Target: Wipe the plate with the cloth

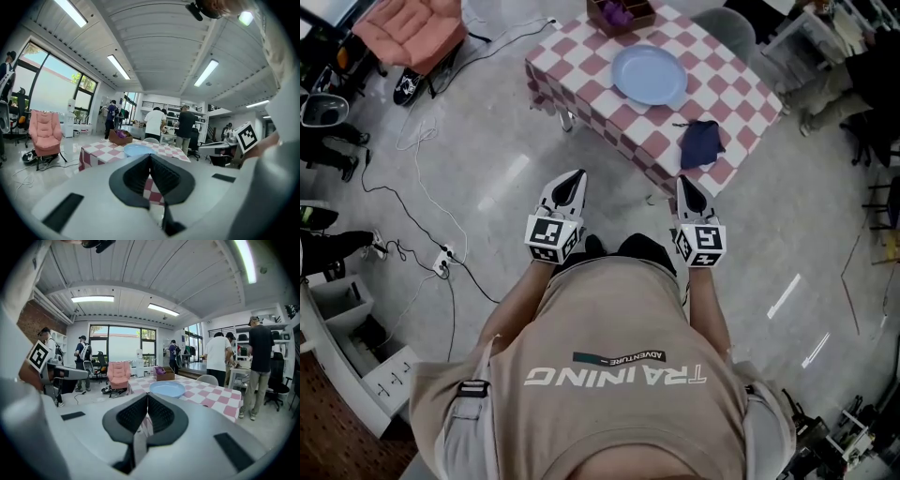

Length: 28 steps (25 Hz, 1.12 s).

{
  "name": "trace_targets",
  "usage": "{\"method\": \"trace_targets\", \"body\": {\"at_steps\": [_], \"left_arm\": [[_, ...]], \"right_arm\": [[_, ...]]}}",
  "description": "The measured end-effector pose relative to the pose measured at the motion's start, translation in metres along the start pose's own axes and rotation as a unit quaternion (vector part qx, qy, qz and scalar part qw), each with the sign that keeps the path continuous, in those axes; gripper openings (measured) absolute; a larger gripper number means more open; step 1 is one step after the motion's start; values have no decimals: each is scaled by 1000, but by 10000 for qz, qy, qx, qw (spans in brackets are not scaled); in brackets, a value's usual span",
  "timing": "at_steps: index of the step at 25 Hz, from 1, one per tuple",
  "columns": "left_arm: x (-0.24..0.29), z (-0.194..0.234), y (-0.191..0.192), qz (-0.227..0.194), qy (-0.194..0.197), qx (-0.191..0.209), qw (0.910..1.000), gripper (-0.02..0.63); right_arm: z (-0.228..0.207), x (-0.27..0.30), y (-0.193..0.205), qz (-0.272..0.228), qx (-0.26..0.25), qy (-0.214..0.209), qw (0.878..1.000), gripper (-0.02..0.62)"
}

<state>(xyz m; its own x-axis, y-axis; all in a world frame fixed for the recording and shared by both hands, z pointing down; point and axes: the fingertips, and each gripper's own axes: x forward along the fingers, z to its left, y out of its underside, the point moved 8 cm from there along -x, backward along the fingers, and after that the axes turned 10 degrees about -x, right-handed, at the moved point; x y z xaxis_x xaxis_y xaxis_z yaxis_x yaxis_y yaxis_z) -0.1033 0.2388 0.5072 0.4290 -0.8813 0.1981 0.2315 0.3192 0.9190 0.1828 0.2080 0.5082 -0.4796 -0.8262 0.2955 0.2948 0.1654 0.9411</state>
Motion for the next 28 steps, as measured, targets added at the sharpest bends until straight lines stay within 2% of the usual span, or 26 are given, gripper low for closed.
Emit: {"method": "trace_targets", "body": {"at_steps": [11, 18, 21, 28], "left_arm": [[39, 16, -8, 162, 69, -40, 9998, 15], [81, 15, -24, 158, -45, 11, 9999, 15], [104, 15, -27, 223, -80, 66, 9997, 15], [136, 16, -38, 39, -456, -16, 9989, 15]], "right_arm": [[-28, 26, 6, 156, 79, 67, 9998, 18], [-65, 75, -6, 91, -351, -272, 9990, 18], [-79, 95, -11, 45, -375, -401, 9985, 18], [-108, 134, -10, 20, -397, -750, 9964, 18]]}}
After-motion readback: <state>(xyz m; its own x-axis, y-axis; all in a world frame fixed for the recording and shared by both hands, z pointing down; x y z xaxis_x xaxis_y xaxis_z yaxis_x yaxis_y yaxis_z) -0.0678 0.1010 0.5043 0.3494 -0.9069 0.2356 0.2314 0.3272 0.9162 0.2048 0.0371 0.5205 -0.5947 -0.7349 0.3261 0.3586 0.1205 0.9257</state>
